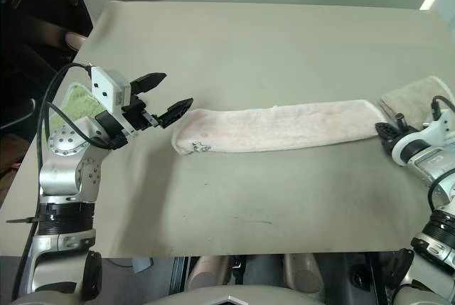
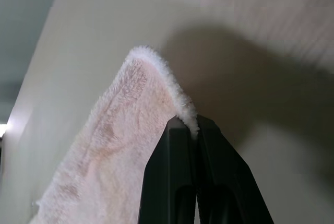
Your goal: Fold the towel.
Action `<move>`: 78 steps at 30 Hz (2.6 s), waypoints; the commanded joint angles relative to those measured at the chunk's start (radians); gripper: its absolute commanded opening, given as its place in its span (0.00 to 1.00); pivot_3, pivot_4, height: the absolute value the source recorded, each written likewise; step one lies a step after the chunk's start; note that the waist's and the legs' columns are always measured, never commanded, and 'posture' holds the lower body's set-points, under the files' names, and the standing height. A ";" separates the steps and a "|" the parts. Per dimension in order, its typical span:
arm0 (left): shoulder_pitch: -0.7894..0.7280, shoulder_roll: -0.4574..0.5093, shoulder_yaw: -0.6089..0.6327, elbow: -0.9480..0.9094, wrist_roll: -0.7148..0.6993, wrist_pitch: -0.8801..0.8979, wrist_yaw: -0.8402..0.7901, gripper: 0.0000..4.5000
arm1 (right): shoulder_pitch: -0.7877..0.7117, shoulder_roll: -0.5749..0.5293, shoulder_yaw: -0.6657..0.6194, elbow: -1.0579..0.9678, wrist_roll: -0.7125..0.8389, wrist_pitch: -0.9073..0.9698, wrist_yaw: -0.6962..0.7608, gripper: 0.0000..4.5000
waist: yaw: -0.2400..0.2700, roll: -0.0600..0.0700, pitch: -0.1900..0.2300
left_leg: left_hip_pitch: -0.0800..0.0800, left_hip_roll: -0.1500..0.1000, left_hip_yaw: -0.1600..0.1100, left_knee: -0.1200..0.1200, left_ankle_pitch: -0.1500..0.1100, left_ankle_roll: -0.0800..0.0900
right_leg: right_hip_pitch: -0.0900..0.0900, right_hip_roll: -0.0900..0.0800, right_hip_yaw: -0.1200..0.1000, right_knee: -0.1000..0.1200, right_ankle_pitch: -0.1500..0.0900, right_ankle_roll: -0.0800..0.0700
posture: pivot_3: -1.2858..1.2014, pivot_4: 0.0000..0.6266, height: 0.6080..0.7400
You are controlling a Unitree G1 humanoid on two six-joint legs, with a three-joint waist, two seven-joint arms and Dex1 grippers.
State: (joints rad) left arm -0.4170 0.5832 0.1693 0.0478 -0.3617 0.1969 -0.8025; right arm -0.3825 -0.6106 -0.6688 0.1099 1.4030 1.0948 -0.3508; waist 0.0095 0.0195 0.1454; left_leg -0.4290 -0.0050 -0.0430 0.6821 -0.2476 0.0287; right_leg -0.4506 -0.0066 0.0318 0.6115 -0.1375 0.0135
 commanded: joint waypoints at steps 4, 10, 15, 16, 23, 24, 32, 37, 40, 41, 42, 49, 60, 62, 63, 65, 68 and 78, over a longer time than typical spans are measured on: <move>-0.034 -0.010 -0.017 0.006 0.008 -0.029 -0.003 1.00 | -0.068 -0.240 0.244 -0.246 -0.199 -0.008 0.352 0.01 | -0.001 0.001 0.000 | 0.000 0.001 0.000 0.000 0.000 0.000 | -0.001 0.001 -0.001 0.000 0.001 0.001 | 0.52 0.24 0.97; -0.043 -0.018 -0.029 0.018 0.008 -0.038 -0.002 1.00 | -0.138 -0.300 0.534 -0.415 -0.396 -0.066 0.621 0.01 | -0.008 0.001 0.000 | 0.000 0.002 0.000 0.000 0.001 -0.001 | -0.001 0.002 -0.002 0.001 0.001 0.000 | 0.52 0.24 0.97; -0.046 -0.033 -0.038 0.010 0.008 -0.037 0.006 1.00 | -0.220 -0.216 0.836 -0.433 -0.630 -0.138 0.738 0.01 | -0.009 0.001 0.000 | 0.000 0.002 0.000 0.002 0.002 0.000 | 0.000 0.002 -0.002 0.001 0.002 0.000 | 0.52 0.24 0.97; -0.045 -0.035 -0.039 0.006 0.009 -0.037 0.008 1.00 | -0.228 -0.193 0.873 -0.420 -0.666 -0.151 0.752 0.01 | -0.008 0.001 0.000 | 0.000 0.002 0.000 0.002 0.002 0.000 | 0.000 0.001 -0.002 0.001 0.002 0.001 | 0.52 0.24 0.97; -0.006 -0.027 -0.020 -0.046 -0.003 -0.018 0.029 1.00 | -0.223 -0.107 0.952 -0.332 -0.830 -0.212 0.829 0.01 | -0.005 0.001 0.000 | -0.001 0.002 0.000 0.004 0.002 0.001 | 0.000 0.000 -0.003 0.000 0.002 0.001 | 0.52 0.24 0.97; 0.001 -0.026 -0.020 -0.055 -0.004 -0.016 0.032 1.00 | -0.225 -0.090 0.937 -0.318 -0.836 -0.211 0.829 0.01 | -0.006 0.001 0.000 | -0.001 0.001 0.000 0.004 0.002 0.001 | 0.000 0.000 -0.003 0.000 0.002 0.000 | 0.52 0.24 0.97; 0.037 -0.017 -0.008 -0.107 -0.023 0.020 0.049 1.00 | -0.173 -0.080 0.802 -0.408 -0.769 -0.177 0.917 0.60 | -0.006 0.000 0.000 | -0.001 0.002 0.000 0.003 0.004 0.000 | 0.001 0.001 -0.003 0.001 0.001 -0.006 | 0.52 0.24 0.97; 0.064 -0.026 0.012 -0.142 -0.054 0.064 0.063 1.00 | -0.131 -0.064 0.662 -0.480 -0.702 -0.188 0.935 0.89 | -0.006 0.000 0.000 | 0.000 0.002 0.000 0.003 0.006 0.000 | 0.001 0.001 -0.002 0.001 0.000 -0.009 | 0.52 0.24 0.97; 0.087 -0.037 0.029 -0.172 -0.092 0.111 0.085 1.00 | -0.135 -0.052 0.629 -0.402 -0.755 -0.215 0.898 0.89 | -0.007 0.000 0.000 | 0.001 0.002 0.000 0.003 0.007 -0.001 | 0.002 0.001 -0.002 0.001 0.001 -0.010 | 0.52 0.24 0.97; 0.094 -0.046 0.036 -0.185 -0.115 0.143 0.101 1.00 | -0.140 -0.047 0.642 -0.355 -0.801 -0.244 0.885 0.89 | -0.007 0.000 0.000 | 0.002 0.002 0.000 0.003 0.008 0.000 | 0.003 0.001 -0.002 0.001 0.001 -0.010 | 0.52 0.24 0.97; 0.107 -0.051 0.038 -0.203 -0.132 0.170 0.111 1.00 | -0.148 -0.034 0.653 -0.297 -0.838 -0.269 0.873 0.89 | -0.008 0.000 0.000 | 0.003 0.002 0.000 0.003 0.008 0.000 | 0.005 0.001 -0.002 0.001 0.002 -0.010 | 0.52 0.24 0.97; 0.204 -0.087 0.080 -0.338 -0.294 0.368 0.187 1.00 | -0.188 0.073 0.731 -0.045 -0.986 -0.458 0.932 0.36 | -0.012 0.000 0.000 | 0.010 0.002 0.000 0.000 0.010 -0.001 | 0.009 0.001 -0.002 0.001 0.004 -0.011 | 0.52 0.24 0.97; 0.467 -0.123 0.289 -0.538 -0.649 0.622 0.414 1.00 | -0.147 0.126 0.802 0.116 -1.138 -0.617 1.013 0.00 | -0.016 0.000 -0.001 | 0.011 0.002 0.000 -0.001 0.009 -0.003 | 0.010 0.002 -0.002 0.000 0.001 -0.013 | 0.52 0.24 0.97; 0.511 -0.145 0.324 -0.549 -0.714 0.648 0.492 1.00 | -0.152 0.120 0.777 0.076 -1.130 -0.641 1.026 0.00 | -0.016 0.000 -0.001 | 0.012 0.002 -0.001 -0.001 0.009 -0.004 | 0.011 0.002 -0.002 0.000 0.002 -0.014 | 0.52 0.24 0.97; 0.532 -0.161 0.337 -0.554 -0.754 0.662 0.536 1.00 | -0.157 0.114 0.764 0.054 -1.125 -0.656 1.037 0.00 | -0.016 0.000 0.000 | 0.013 0.002 0.000 -0.002 0.010 -0.004 | 0.011 0.002 -0.002 0.000 0.002 -0.014 | 0.52 0.24 0.97; 0.574 -0.175 0.341 -0.563 -0.801 0.686 0.598 1.00 | -0.167 0.104 0.743 0.012 -1.109 -0.672 1.062 0.00 | -0.017 0.000 0.000 | 0.013 0.002 -0.001 -0.002 0.011 -0.006 | 0.011 0.002 -0.002 0.000 0.001 -0.013 | 0.52 0.24 0.97; 0.596 -0.209 0.325 -0.555 -0.868 0.704 0.705 1.00 | -0.189 0.093 0.714 -0.042 -1.081 -0.677 1.100 0.00 | -0.015 0.000 0.000 | 0.013 0.002 -0.001 -0.002 0.011 -0.007 | 0.011 0.002 -0.002 0.000 -0.002 -0.007 | 0.52 0.24 0.97; 0.473 -0.287 0.181 -0.476 -1.092 0.722 0.996 1.00 | -0.255 0.090 0.654 -0.115 -1.046 -0.655 1.111 0.00 | -0.012 0.000 0.000 | 0.015 0.001 -0.001 -0.002 0.012 -0.009 | 0.014 0.003 -0.002 0.000 0.000 -0.011 | 0.52 0.24 0.97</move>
State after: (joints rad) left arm 0.0755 0.2964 0.3651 -0.4444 -1.4225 0.9167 0.1555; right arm -0.6151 -0.5218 0.0140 0.0304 0.3390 0.4429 0.7650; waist -0.0027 0.0195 0.1454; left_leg -0.4127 -0.0035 -0.0441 0.6799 -0.2353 0.0199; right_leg -0.4355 -0.0036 0.0298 0.6114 -0.1373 0.0019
